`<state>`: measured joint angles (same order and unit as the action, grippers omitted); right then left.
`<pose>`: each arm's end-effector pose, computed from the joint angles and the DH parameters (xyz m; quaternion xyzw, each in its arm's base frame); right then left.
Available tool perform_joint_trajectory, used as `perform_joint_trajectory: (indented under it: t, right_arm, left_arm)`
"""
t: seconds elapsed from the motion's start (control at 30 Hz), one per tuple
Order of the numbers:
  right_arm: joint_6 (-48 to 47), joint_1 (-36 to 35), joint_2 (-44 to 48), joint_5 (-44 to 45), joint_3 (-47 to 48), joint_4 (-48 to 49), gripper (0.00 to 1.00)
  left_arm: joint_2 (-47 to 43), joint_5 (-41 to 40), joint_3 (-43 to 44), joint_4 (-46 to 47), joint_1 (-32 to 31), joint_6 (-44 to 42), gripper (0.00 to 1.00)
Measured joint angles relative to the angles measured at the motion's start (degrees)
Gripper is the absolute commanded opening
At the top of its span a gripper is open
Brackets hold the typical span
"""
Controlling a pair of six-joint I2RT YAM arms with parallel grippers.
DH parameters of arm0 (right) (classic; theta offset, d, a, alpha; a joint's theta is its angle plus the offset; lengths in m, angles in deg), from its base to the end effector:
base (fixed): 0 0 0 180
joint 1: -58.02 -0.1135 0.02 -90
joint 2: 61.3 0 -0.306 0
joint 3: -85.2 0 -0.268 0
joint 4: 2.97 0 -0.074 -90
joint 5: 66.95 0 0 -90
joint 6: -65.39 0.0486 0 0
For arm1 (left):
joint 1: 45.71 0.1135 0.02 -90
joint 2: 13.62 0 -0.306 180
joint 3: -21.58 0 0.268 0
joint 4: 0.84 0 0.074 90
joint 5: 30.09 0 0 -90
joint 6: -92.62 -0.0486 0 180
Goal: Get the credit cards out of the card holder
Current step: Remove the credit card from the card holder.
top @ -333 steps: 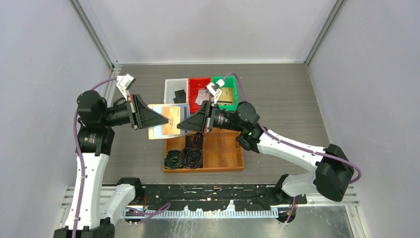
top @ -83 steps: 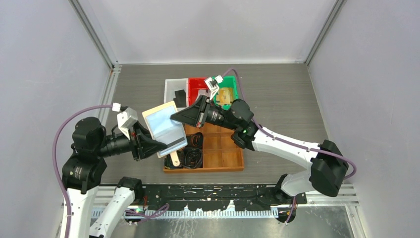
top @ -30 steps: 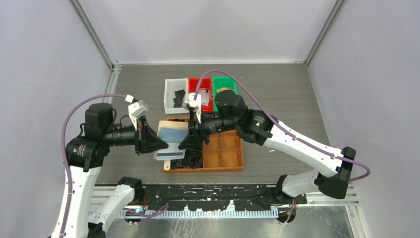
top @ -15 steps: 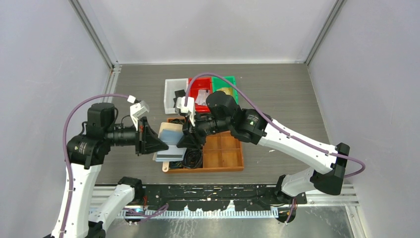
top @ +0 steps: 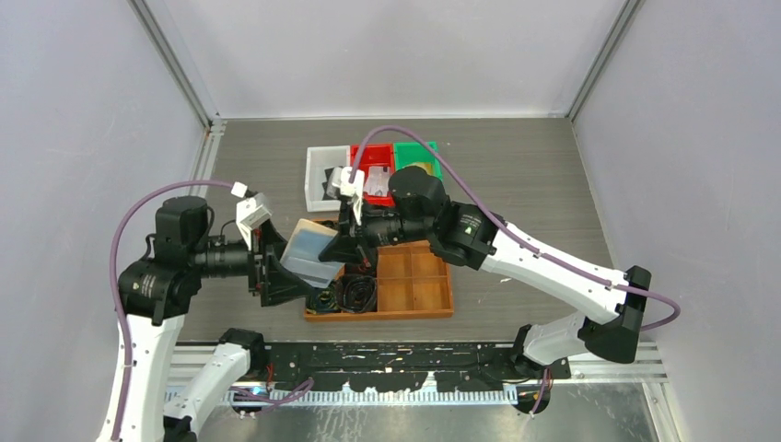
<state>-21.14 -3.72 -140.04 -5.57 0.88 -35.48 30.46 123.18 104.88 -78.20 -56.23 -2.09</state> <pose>0.1353 0.3008 0.4604 -0.5063 0.6012 0.4816 0.3876 0.0739 -0.0579 0.4366 0.3288 0.7285 -0.4900 0.3479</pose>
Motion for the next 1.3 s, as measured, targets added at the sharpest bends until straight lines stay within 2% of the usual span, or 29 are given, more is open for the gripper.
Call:
perform_joint_trajectory:
  t: [0.1, 0.3, 0.37, 0.53, 0.57, 0.63, 0.7, 0.8, 0.87, 0.9, 1.13, 1.3]
  right_arm:
    - [4.76, 0.87, 1.73, 0.2, -3.56, 7.74, 0.01]
    - [15.98, 1.81, 6.75, 0.68, -13.66, 24.72, 0.01]
    - [19.17, 1.81, 7.58, 1.57, -16.2, 29.83, 0.01]
    - [26.4, 1.57, 9.27, 4.46, -23.56, 42.64, 0.01]
    - [27.26, 1.4, 9.27, 5.2, -24.48, 44.28, 0.03]
    - [28.5, 1.03, 9.29, 6.62, -25.83, 46.66, 0.2]
    - [29.33, 0.81, 9.51, 7.67, -26.58, 48.02, 0.31]
    - [28.7, 0.72, 10.47, 7.98, -26.58, 46.75, 0.45]
    - [26.18, 0.72, 11.02, 6.95, -24.57, 41.81, 0.55]
    - [24.94, 0.72, 10.93, 6.27, -22.97, 39.34, 0.56]
    - [10.51, 0.72, 6.6, 1.09, -5.81, 16.0, 0.53]
    - [4.2, 0.72, 2.73, 0.72, -2.12, 6.21, 0.51]
  left_arm:
    - [-1.73, 0.85, -0.15, 1.44, 0.0, 1.77, 0.73]
    - [-6.75, 1.16, -4.55, 11.23, 0.0, 10.58, 0.47]
    - [-7.74, 0.68, -5.66, 14.08, 0.0, 13.55, 0.42]
    - [-8.41, -2.01, -6.91, 20.65, -0.02, 20.46, 0.15]
    - [-8.61, -2.86, -7.19, 21.73, -0.02, 21.79, 0.1]
    - [-9.01, -4.35, -7.48, 23.12, -0.02, 23.43, 0.06]
    - [-9.31, -5.18, -7.58, 23.65, -0.09, 23.93, 0.02]
    - [-9.27, -6.51, -7.48, 23.02, -0.09, 21.97, 0.02]
    - [-8.63, -7.19, -6.8, 20.79, -0.09, 18.99, 0.02]
    - [-8.11, -7.52, -6.29, 19.43, -0.09, 17.33, 0.01]
    - [-0.96, -9.27, -0.63, 7.21, -0.09, 3.89, 0.03]
    - [0.33, -9.27, 0.39, 2.29, -0.09, -0.92, 0.03]
